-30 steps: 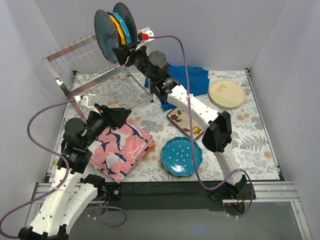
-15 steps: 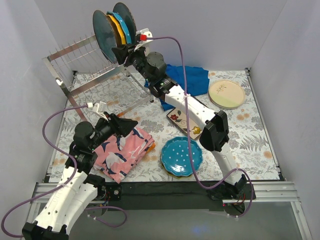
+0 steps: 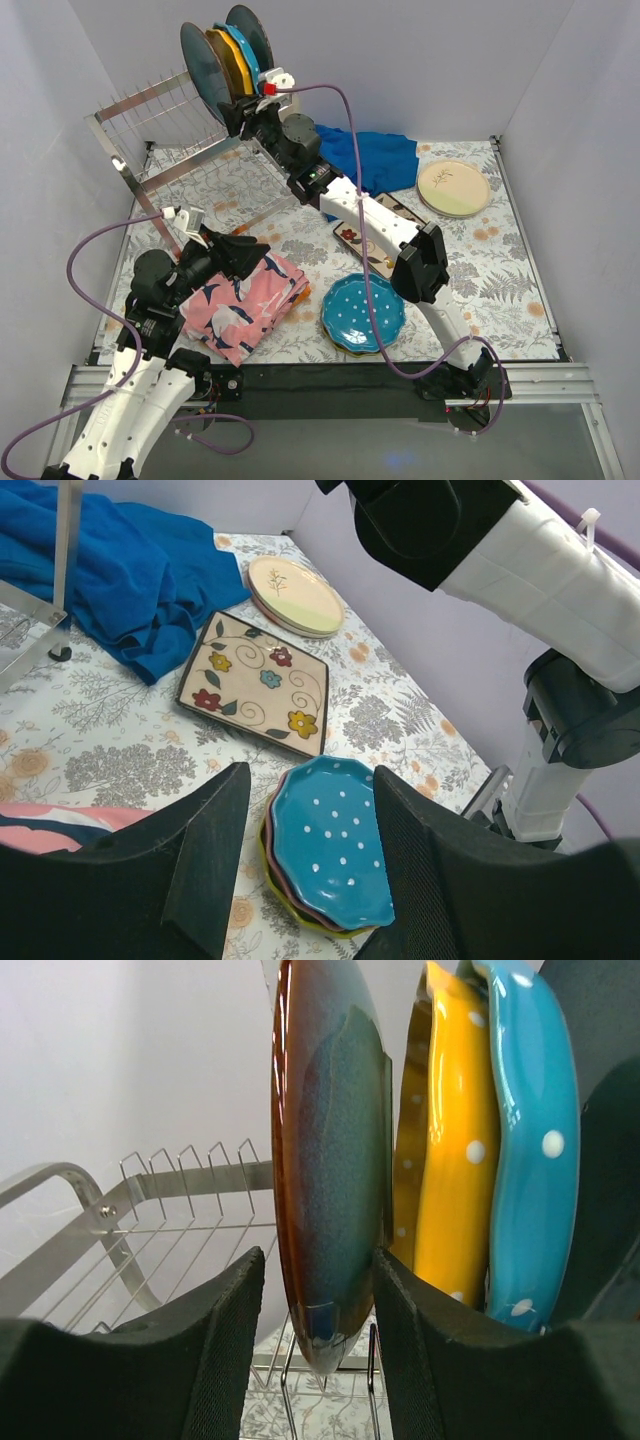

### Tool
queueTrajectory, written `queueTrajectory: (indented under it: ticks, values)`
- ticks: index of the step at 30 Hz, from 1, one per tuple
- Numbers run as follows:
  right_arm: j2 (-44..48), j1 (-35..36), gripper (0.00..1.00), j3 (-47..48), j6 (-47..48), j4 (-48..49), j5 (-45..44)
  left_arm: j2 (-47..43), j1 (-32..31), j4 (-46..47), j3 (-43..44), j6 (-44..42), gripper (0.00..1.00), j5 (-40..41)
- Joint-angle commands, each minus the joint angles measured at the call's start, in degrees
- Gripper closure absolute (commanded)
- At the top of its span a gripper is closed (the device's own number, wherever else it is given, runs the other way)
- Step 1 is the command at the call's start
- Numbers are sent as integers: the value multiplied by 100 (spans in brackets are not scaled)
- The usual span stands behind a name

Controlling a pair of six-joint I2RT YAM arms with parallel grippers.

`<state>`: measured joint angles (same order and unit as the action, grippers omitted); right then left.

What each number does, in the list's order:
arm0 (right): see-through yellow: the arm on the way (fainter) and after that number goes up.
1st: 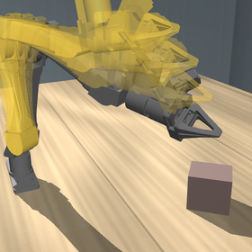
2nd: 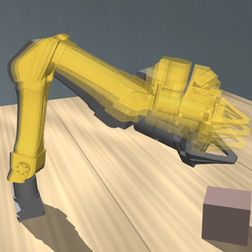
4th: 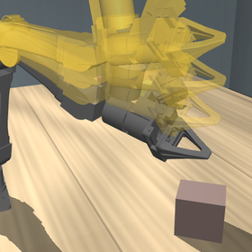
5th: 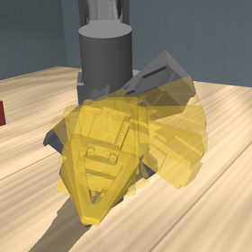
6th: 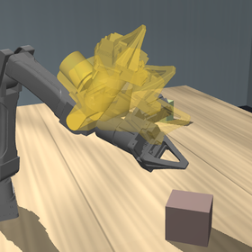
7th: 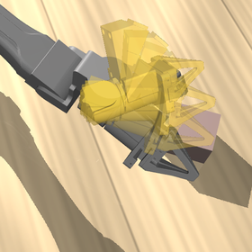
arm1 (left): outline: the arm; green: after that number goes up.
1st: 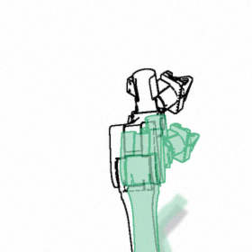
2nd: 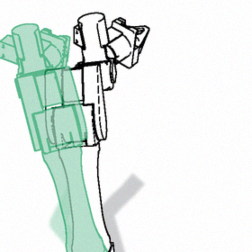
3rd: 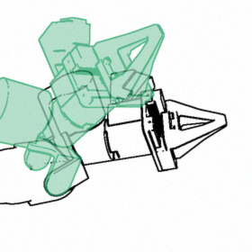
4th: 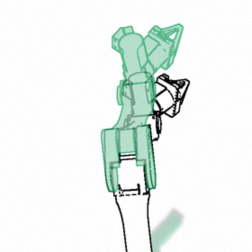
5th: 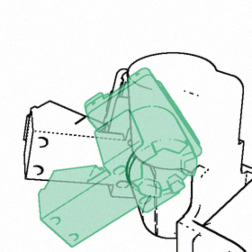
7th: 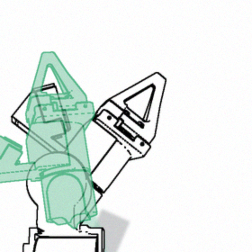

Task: Unload the plates from the dish rack
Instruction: Unload the plate from the dish rack.

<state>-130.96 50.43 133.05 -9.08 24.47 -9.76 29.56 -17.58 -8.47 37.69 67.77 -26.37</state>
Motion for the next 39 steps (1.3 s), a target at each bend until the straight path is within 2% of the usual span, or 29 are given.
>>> queueTrajectory:
  ticks: [1, 10, 26, 35, 38, 39]
  values:
    - [-123, -25, 45, 256, 363, 339, -211, -3, 27, -322, 63, -281, 49, 27]
    - [-308, -25, 40, 265, 776, 743, -166, -73, 27, -410, -51, -317, 48, -114]
    - [-571, -25, 41, 459, 1409, 1490, -395, -249, 27, -454, -148, -352, 48, -255]
    - [-571, -34, 46, 458, 1787, 1772, -501, -284, 27, -445, -192, -431, 48, -395]
    - [-580, -34, 54, 449, 1918, 1816, -527, -267, 27, -436, -201, -405, 48, -421]
    - [-580, -42, 61, 458, 1954, 1833, -527, -267, 18, -436, -210, -413, 48, -430]
